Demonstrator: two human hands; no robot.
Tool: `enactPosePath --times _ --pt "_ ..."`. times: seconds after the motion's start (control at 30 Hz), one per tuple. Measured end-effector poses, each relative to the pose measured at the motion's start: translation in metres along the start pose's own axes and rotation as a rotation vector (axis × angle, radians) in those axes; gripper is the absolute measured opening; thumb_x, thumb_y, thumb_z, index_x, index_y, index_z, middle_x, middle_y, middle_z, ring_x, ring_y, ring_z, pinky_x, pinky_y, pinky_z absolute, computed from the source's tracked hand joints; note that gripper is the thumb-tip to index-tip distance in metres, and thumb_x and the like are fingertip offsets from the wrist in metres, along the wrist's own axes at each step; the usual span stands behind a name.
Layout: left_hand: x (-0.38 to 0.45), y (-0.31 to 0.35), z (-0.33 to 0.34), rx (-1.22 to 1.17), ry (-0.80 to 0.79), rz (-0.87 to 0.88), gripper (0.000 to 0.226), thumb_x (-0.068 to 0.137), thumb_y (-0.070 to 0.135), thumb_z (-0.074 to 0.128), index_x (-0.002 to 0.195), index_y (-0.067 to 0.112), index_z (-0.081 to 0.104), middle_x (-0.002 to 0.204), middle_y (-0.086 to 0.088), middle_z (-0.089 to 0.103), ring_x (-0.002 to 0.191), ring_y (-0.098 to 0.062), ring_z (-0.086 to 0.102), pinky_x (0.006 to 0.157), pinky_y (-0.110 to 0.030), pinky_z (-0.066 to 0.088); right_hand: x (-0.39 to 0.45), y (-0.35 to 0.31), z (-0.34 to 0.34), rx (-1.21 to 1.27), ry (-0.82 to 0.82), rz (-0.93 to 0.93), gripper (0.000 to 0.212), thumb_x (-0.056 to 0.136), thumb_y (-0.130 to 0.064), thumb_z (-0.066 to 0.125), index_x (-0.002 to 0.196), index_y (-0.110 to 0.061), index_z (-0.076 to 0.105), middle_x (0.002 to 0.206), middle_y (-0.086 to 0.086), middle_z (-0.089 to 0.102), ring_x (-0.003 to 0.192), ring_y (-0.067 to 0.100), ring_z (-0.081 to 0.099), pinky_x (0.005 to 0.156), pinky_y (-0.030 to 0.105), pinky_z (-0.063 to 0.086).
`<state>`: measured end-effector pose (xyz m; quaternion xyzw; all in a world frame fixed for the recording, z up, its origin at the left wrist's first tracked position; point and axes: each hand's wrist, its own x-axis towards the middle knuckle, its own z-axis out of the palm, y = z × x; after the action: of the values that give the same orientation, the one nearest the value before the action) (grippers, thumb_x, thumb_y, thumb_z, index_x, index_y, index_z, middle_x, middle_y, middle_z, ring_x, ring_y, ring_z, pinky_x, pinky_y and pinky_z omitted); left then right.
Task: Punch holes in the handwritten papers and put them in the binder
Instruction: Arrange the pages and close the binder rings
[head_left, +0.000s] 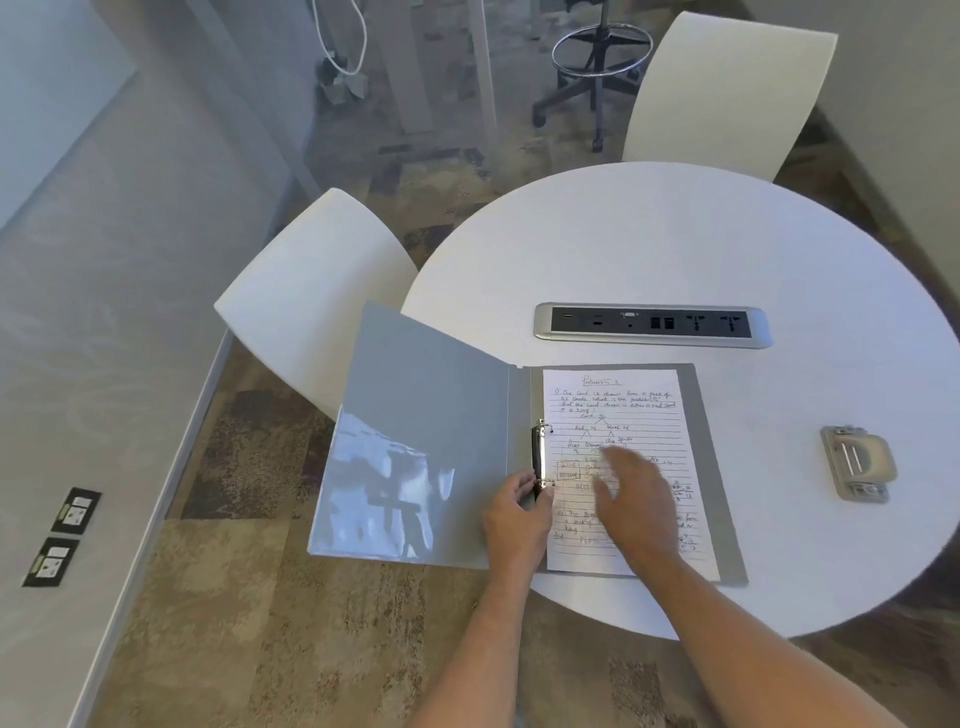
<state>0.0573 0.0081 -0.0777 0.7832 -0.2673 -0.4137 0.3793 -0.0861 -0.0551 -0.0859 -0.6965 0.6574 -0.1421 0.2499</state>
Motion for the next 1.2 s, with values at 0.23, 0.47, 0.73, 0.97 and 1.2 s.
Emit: enactPosePath --times 0.23,0.47,0.73,0.97,1.2 --pt "-0.024 0.001 0.009 0.042 -0.116 0.013 0.051 0.095 0.021 0.071 0.144 0.026 0.057 0.130 0.020 0.060 0.126 0.000 0.054 0.109 -0.027 0.047 -0.014 0.029 -0.021 -0.149 0.090 0.556 0.086 0.078 -0.054 0.078 0.136 0.000 0.044 0.137 0.023 0.051 0.126 0.041 0.047 0.108 0.047 0.037" --pt "-0.033 -0.002 0.007 0.106 -0.220 -0.003 0.061 0.092 0.027 0.075 0.147 0.033 0.050 0.138 0.022 0.055 0.133 0.003 0.048 0.114 -0.030 0.043 -0.015 0.037 -0.038 -0.159 0.089 0.682 0.101 0.068 -0.064 0.083 0.133 0.002 0.042 0.130 0.025 0.052 0.118 0.041 0.050 0.102 0.048 0.042" --pt "-0.038 0.012 0.000 0.135 -0.272 -0.027 0.070 0.091 0.026 0.076 0.153 0.028 0.043 0.156 0.008 0.048 0.144 -0.008 0.042 0.117 -0.035 0.038 -0.007 0.045 -0.061 -0.120 -0.052 0.628 0.078 0.071 -0.052 0.082 0.129 -0.010 0.051 0.127 0.015 0.059 0.118 0.035 0.057 0.100 0.046 0.046" --pt "-0.042 0.044 -0.004 0.232 -0.207 0.069 0.061 0.090 0.048 0.072 0.141 0.024 0.048 0.136 0.016 0.055 0.128 -0.010 0.053 0.105 -0.035 0.047 -0.006 0.021 -0.095 0.295 -0.212 0.252 0.021 0.087 -0.041 0.068 0.088 -0.020 0.069 0.082 -0.004 0.074 0.074 0.016 0.072 0.075 0.042 0.062" --pt "-0.047 0.095 -0.019 -0.068 -0.084 0.131 0.065 0.075 0.066 0.078 0.119 0.019 0.066 0.104 0.002 0.073 0.094 -0.018 0.072 0.061 -0.014 0.051 -0.017 -0.028 -0.102 0.684 -0.542 -0.007 0.023 0.088 -0.028 0.078 0.102 -0.010 0.075 0.096 0.001 0.080 0.092 0.016 0.077 0.097 0.050 0.056"
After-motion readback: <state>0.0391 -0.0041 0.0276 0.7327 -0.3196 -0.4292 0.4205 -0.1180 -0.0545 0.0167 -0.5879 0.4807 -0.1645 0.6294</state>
